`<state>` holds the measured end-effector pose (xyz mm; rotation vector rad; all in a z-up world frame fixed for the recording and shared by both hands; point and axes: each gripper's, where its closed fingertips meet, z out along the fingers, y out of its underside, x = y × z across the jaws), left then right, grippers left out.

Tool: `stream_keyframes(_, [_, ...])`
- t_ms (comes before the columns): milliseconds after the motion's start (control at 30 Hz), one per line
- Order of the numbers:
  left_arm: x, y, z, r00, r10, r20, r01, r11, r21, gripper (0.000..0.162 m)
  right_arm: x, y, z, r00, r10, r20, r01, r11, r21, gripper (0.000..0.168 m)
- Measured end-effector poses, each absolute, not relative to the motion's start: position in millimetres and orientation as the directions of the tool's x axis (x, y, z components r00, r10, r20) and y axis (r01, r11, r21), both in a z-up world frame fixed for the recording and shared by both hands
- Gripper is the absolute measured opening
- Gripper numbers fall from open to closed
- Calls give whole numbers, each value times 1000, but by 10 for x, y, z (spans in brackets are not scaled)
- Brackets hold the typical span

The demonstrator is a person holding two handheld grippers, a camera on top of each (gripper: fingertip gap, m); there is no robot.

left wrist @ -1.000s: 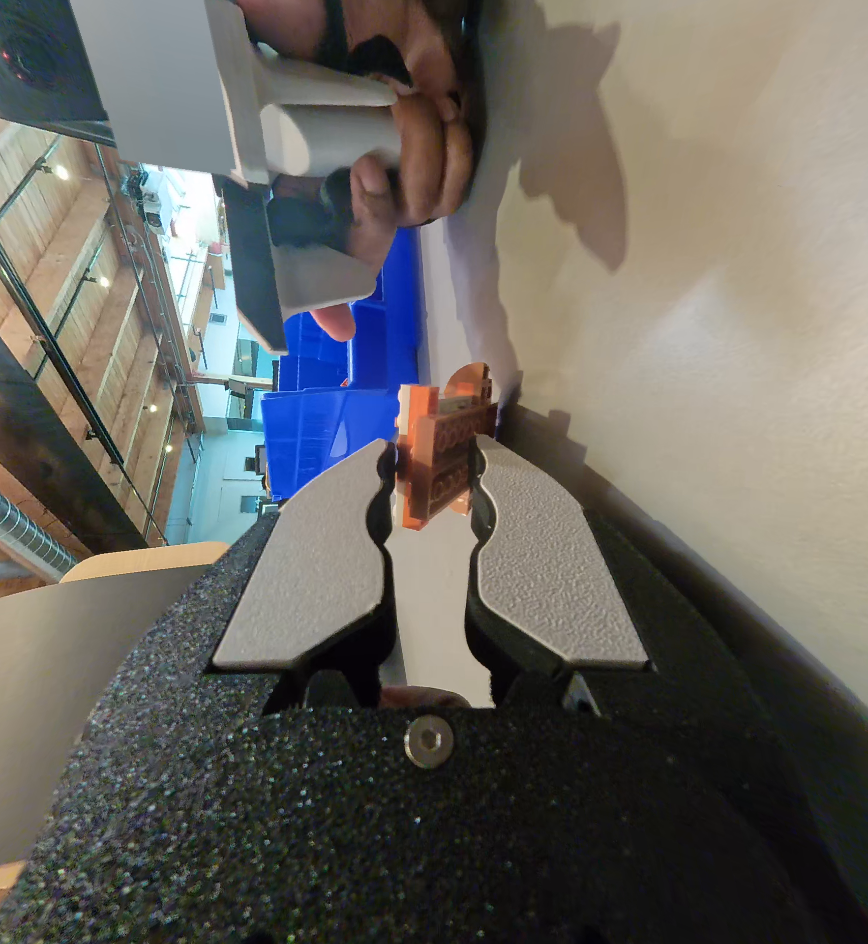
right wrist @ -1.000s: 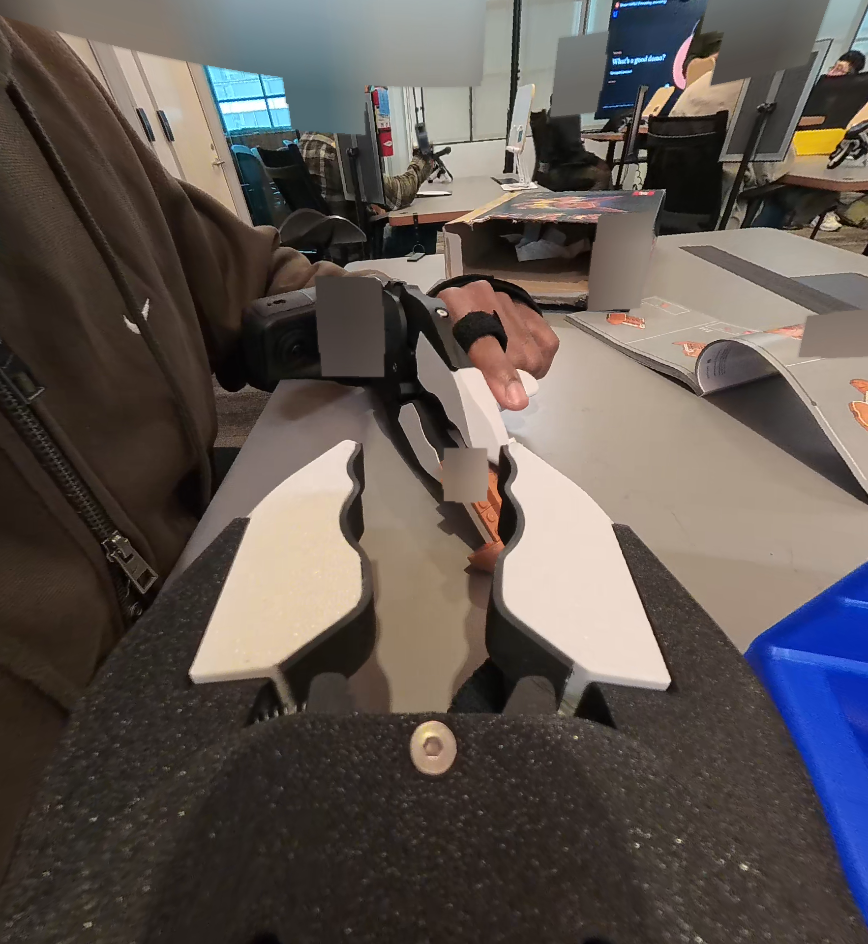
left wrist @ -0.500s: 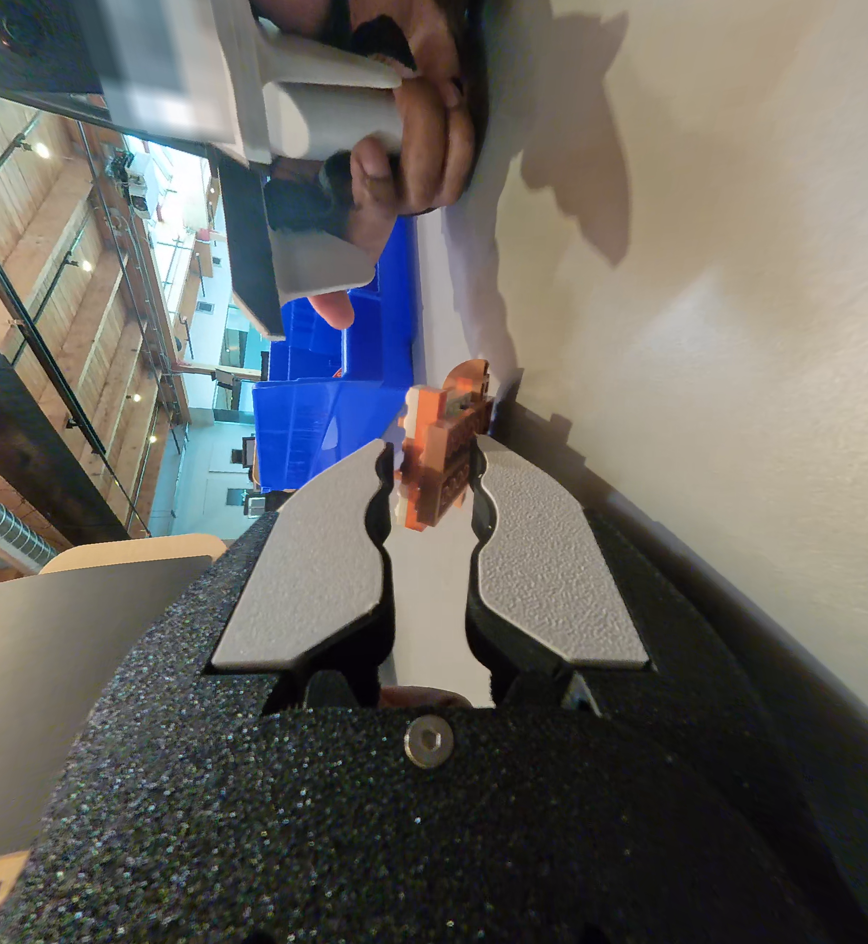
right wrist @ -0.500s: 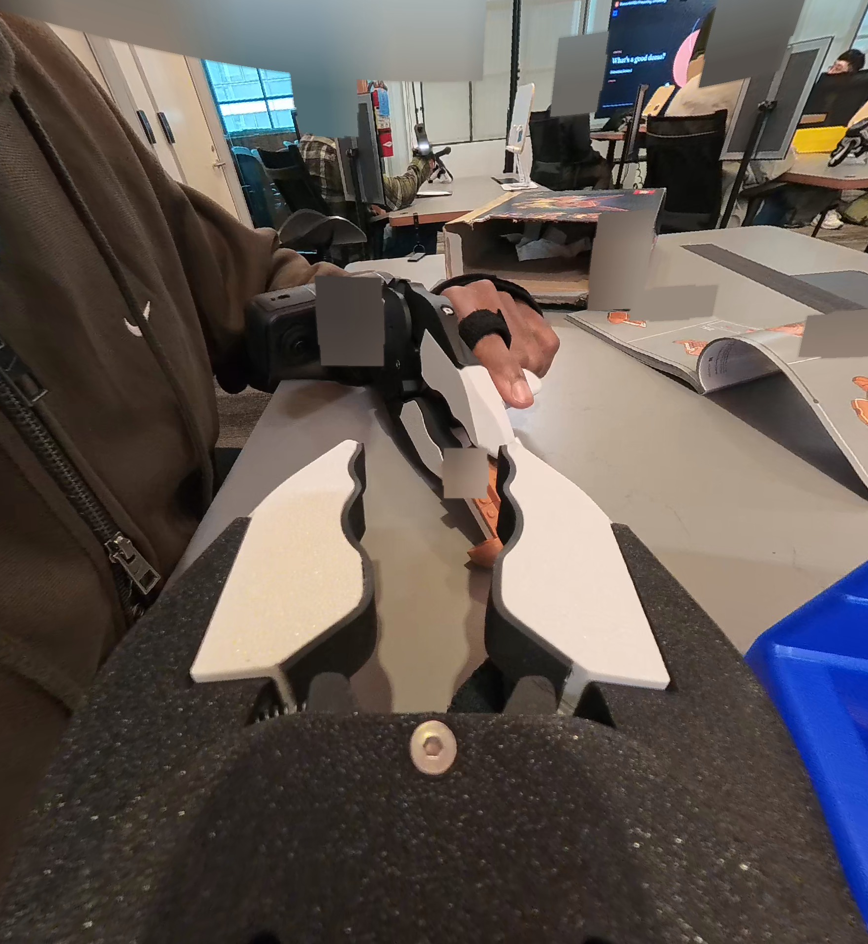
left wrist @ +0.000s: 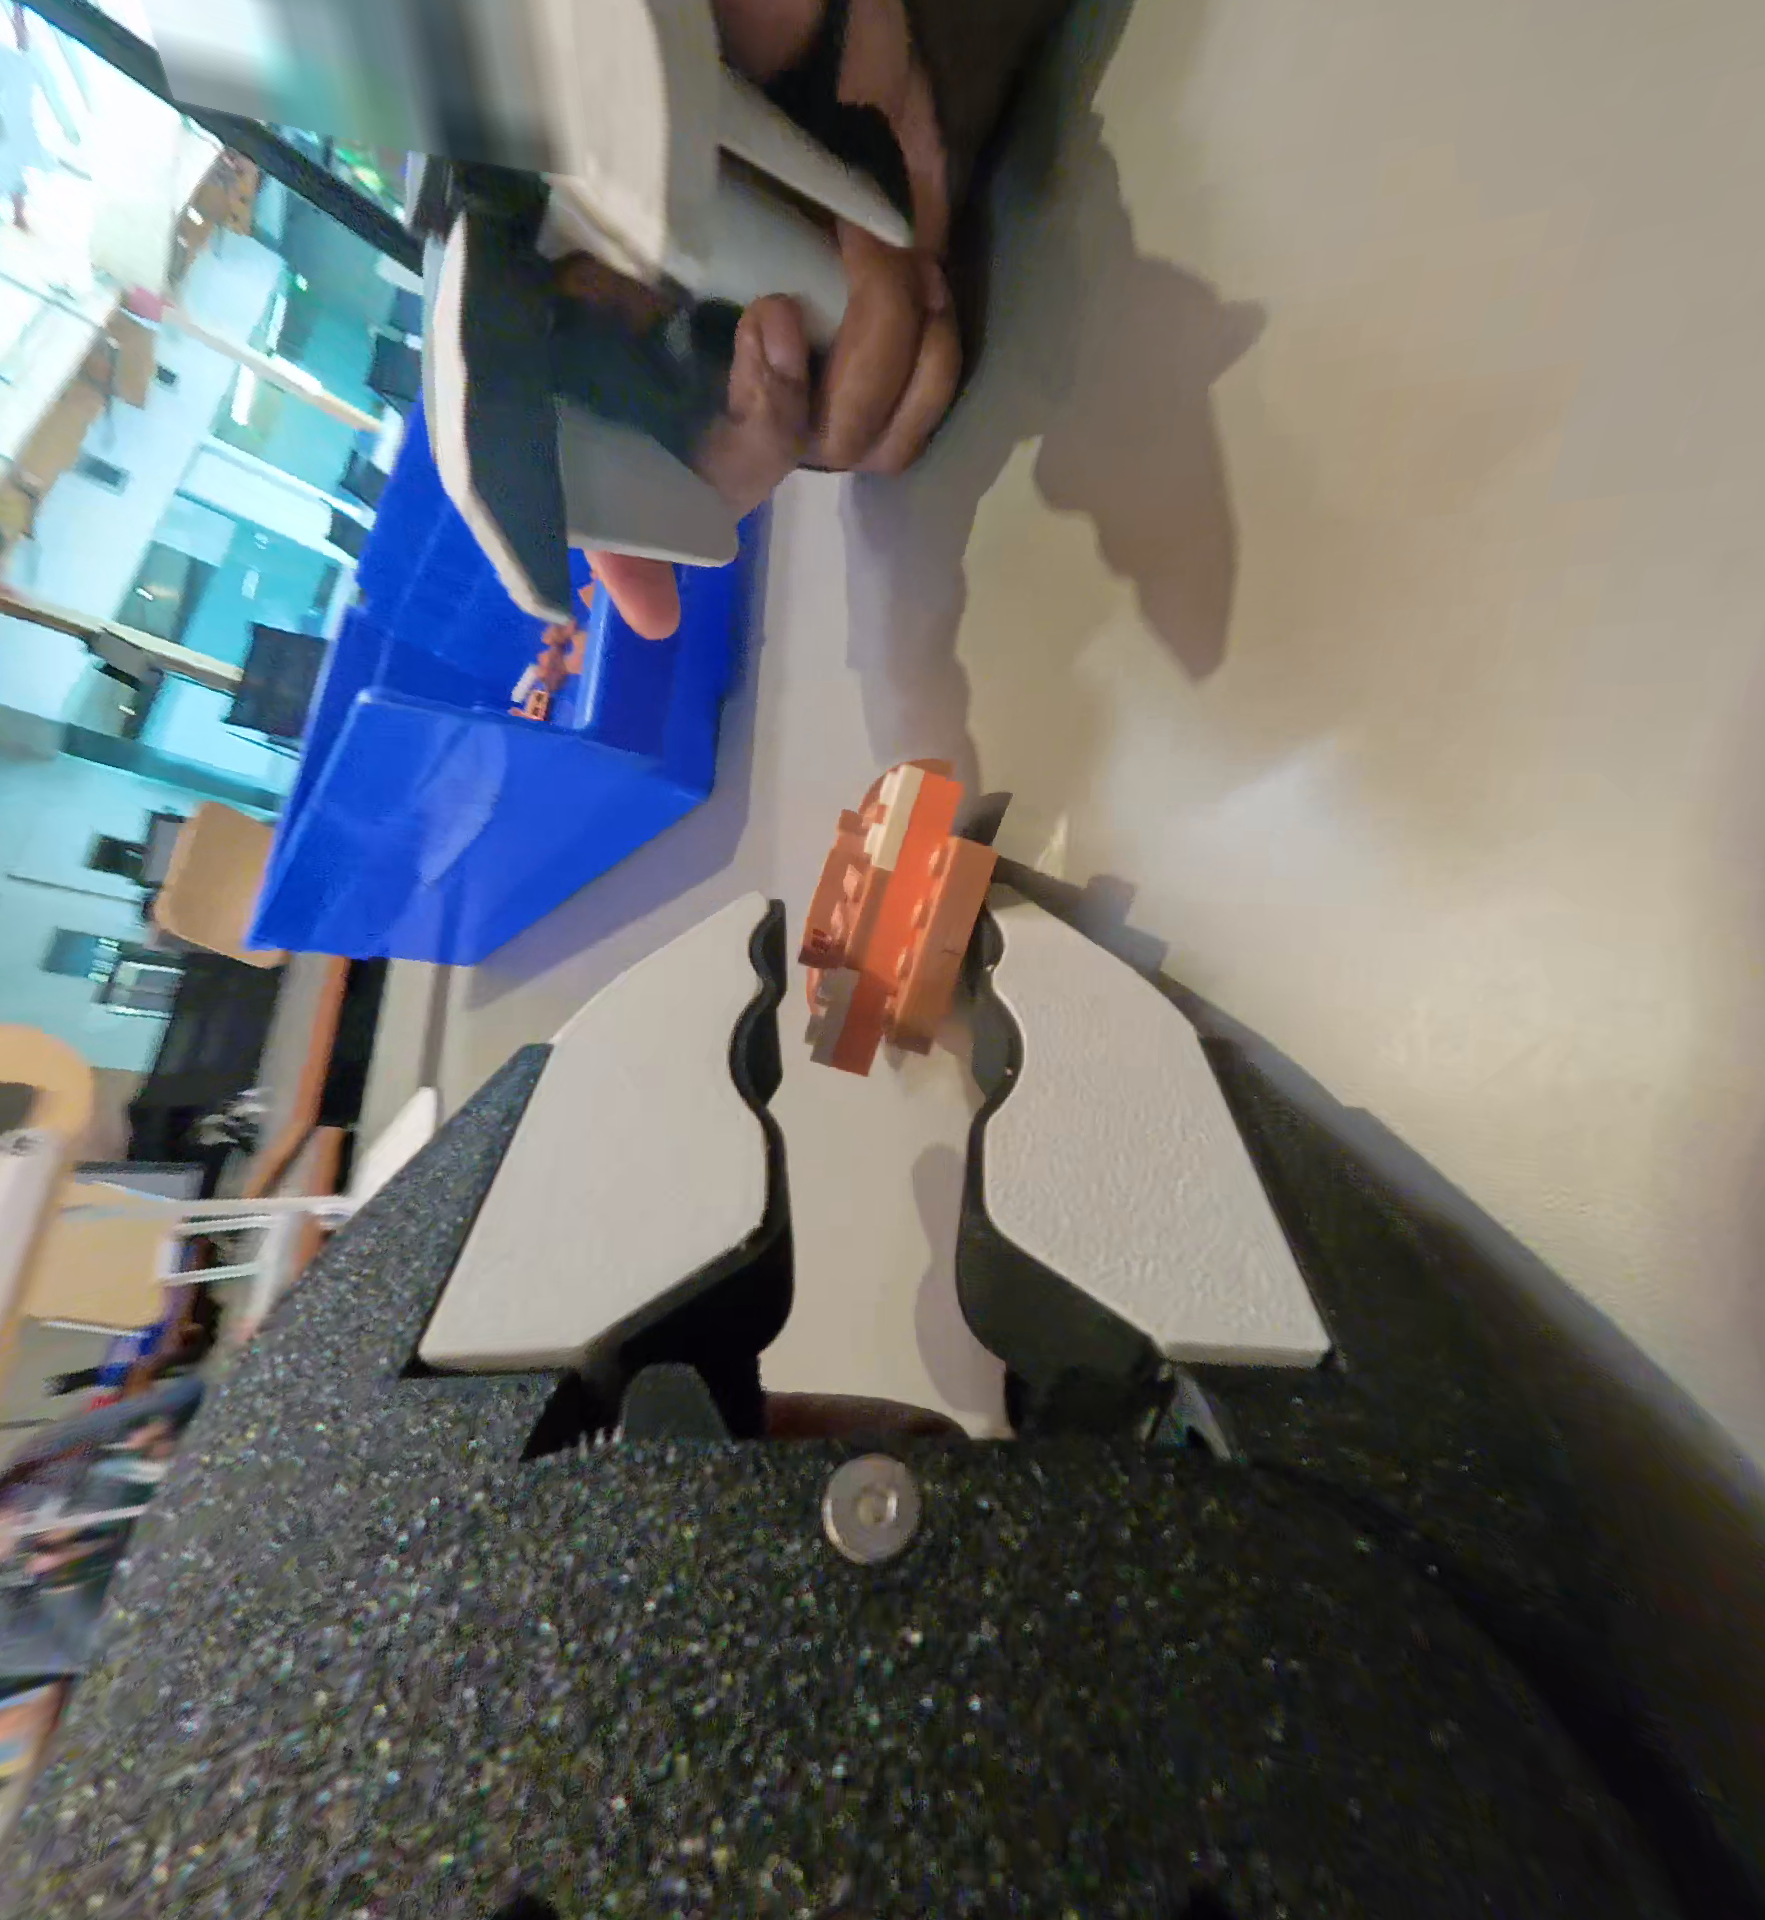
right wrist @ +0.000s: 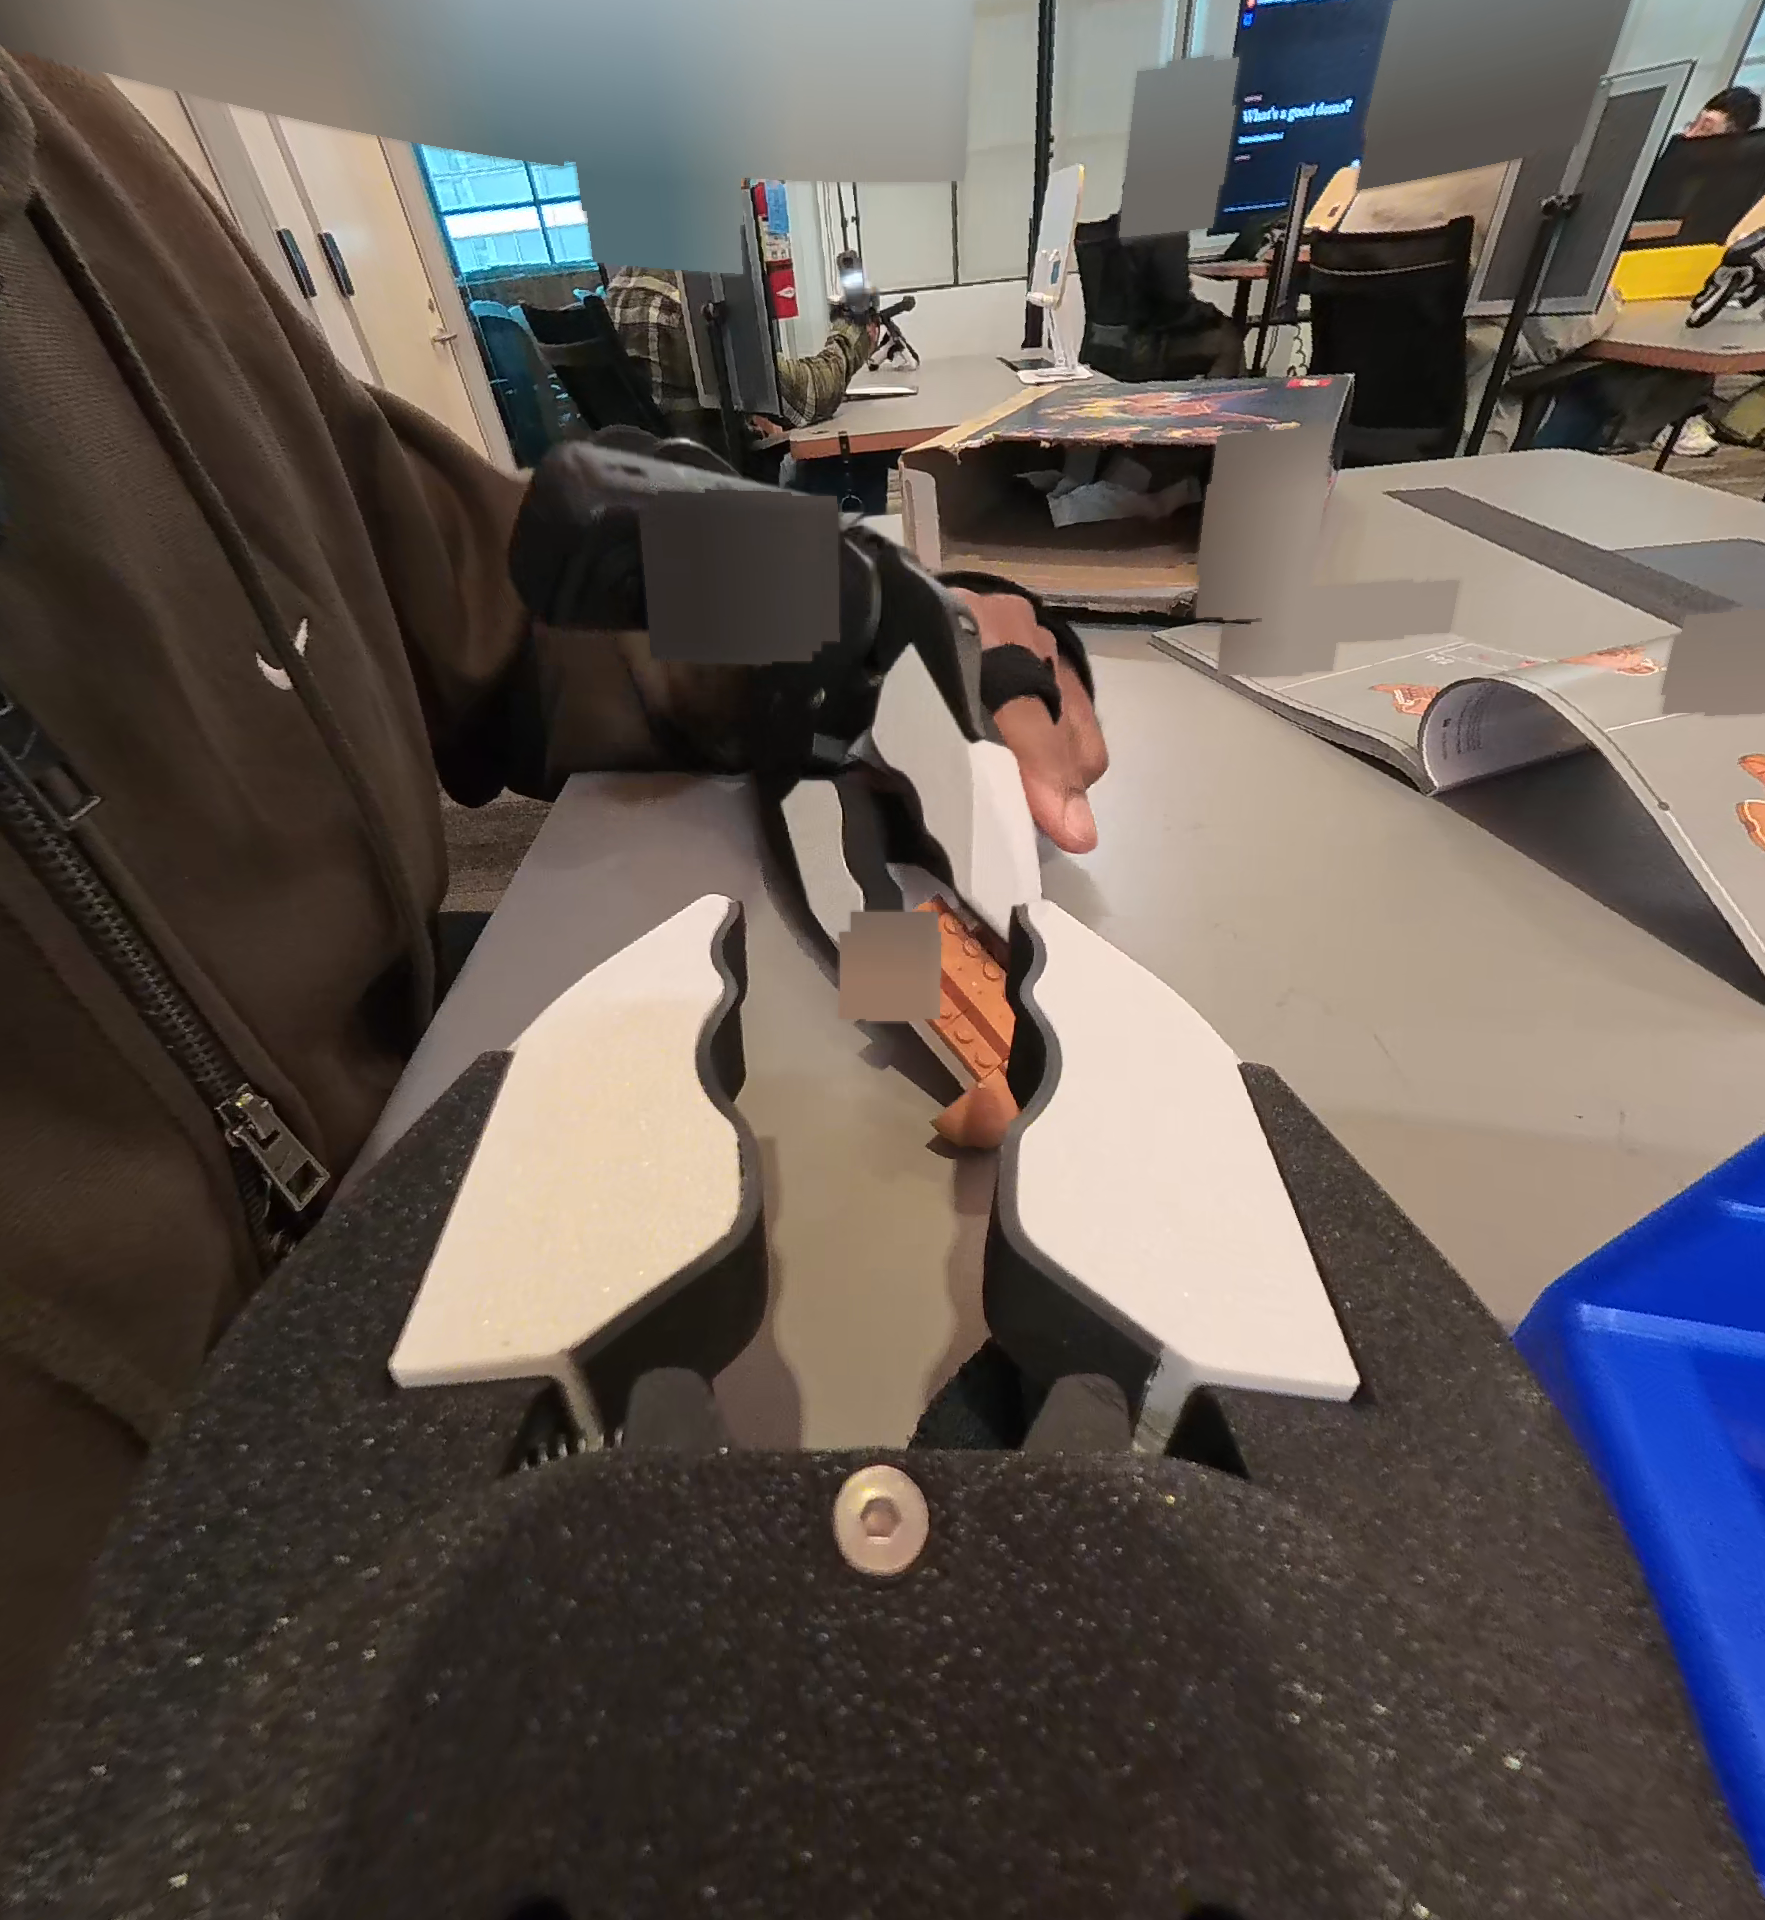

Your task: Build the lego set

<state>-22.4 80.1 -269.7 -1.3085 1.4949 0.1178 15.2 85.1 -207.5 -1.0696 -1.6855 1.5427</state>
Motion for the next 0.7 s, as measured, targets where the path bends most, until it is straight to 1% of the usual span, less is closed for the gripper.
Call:
stream_keyframes(200, [-215,712,-2704,273,-770,-577,-681,269,-681,36,146,852,-2086,-488,869,-88,164,-9,-986,48])
stream_keyframes(267, [-200,670,-2707,281,-809,-517,-655,232,-719,40,145,851,-2090,-488,868,-90,165,-9,-986,47])
stream_keyframes(467, [-198,583,-2715,297,-884,-361,-613,113,-782,62,142,855,-2091,-487,868,-94,166,-13,-986,47])
stream_keyframes(700, [-178,497,-2703,291,-925,-245,-572,37,-819,74,142,853,-2091,-487,869,-92,167,-11,-986,46])
